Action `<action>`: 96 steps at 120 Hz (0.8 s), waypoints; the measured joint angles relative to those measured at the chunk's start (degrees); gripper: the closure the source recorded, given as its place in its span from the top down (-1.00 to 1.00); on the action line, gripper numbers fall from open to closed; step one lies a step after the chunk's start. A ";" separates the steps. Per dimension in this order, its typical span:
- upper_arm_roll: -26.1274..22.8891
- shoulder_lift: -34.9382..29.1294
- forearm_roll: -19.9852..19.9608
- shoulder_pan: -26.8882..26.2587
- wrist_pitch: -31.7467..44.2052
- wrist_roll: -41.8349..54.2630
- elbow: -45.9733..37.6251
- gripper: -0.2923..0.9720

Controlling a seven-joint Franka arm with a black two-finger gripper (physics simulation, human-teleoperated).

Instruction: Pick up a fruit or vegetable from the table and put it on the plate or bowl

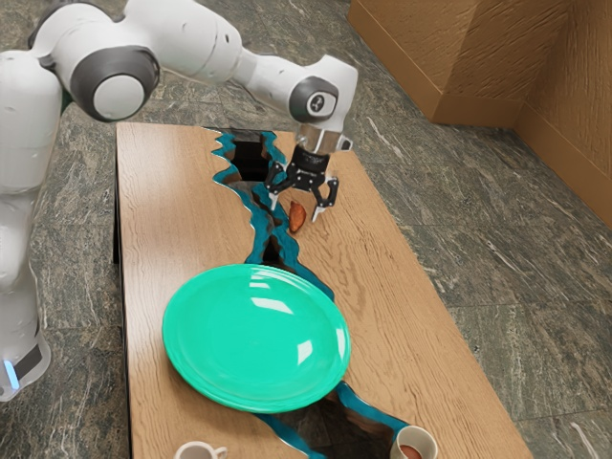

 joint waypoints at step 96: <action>-0.13 0.72 -0.68 -0.12 1.38 5.66 0.49 0.21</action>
